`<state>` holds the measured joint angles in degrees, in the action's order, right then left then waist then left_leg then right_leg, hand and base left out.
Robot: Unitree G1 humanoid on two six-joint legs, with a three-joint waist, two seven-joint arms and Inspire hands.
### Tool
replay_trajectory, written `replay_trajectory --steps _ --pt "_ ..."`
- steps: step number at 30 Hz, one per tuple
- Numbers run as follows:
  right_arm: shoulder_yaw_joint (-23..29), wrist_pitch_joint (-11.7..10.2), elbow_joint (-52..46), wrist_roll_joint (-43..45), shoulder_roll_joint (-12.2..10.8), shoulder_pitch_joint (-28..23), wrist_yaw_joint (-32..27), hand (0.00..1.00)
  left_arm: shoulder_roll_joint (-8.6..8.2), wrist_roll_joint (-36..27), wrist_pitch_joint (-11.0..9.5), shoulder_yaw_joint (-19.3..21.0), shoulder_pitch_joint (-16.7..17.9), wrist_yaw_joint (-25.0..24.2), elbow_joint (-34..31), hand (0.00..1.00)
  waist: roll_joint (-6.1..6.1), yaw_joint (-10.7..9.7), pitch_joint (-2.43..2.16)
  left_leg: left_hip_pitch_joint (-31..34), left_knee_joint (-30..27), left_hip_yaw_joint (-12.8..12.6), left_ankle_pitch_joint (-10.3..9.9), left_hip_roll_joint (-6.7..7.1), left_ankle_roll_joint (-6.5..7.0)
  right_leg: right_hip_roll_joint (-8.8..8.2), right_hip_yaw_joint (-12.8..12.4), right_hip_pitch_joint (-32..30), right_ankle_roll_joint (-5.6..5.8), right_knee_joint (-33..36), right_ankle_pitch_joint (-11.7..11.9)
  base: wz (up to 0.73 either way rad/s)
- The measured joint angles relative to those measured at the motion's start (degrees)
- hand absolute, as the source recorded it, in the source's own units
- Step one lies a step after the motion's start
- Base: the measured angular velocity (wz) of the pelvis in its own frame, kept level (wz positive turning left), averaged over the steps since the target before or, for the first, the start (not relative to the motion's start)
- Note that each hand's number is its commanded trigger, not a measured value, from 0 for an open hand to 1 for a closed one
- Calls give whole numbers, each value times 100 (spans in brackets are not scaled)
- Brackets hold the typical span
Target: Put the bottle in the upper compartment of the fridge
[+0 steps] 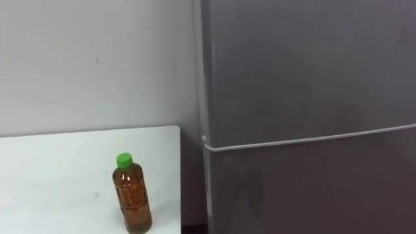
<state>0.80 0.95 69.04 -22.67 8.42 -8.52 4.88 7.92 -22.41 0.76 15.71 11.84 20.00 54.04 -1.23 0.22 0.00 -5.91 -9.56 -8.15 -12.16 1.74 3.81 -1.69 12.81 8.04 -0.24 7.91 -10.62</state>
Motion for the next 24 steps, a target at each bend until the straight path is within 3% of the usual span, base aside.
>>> replay_trajectory --steps 3,9,14,16,19,24 --pt "66 2 -18 176 31 17 35 0 89 -526 -45 -3 -112 85 -287 0 -34 -1 -1 -33 2 34 -1 2 1 4 -3 32 -1 2 -1 4" --pt "287 -10 -259 266 46 -148 -43 0 98 -1061 -171 -1 -134 306 -979 0 -142 16 7 -62 17 47 -1 -2 0 17 -70 13 -11 23 -7 -5" --pt "334 -43 -270 281 28 -180 -157 0 98 -1069 -303 20 -199 647 -1317 0 -155 4 1 -40 -16 64 -4 -4 -5 24 -95 -19 -17 69 -11 -4" --pt "334 -81 -273 302 9 -179 -251 0 99 -1075 -344 107 -215 790 -1785 0 -173 4 -19 -24 -22 76 -6 -3 -6 23 -90 -33 -17 73 -11 2" --pt "334 -96 -295 309 9 -182 -308 0 102 -1073 -539 235 -227 949 -2268 0 -151 25 -6 -51 -11 72 -6 -3 -5 23 -103 -26 -17 84 -10 -3" --pt "331 -108 -453 323 -6 -319 -321 0 105 -1060 -565 491 -222 1239 -3442 0 -150 57 -37 -57 -6 83 -6 -2 -5 27 -115 -23 -25 88 -16 -3"
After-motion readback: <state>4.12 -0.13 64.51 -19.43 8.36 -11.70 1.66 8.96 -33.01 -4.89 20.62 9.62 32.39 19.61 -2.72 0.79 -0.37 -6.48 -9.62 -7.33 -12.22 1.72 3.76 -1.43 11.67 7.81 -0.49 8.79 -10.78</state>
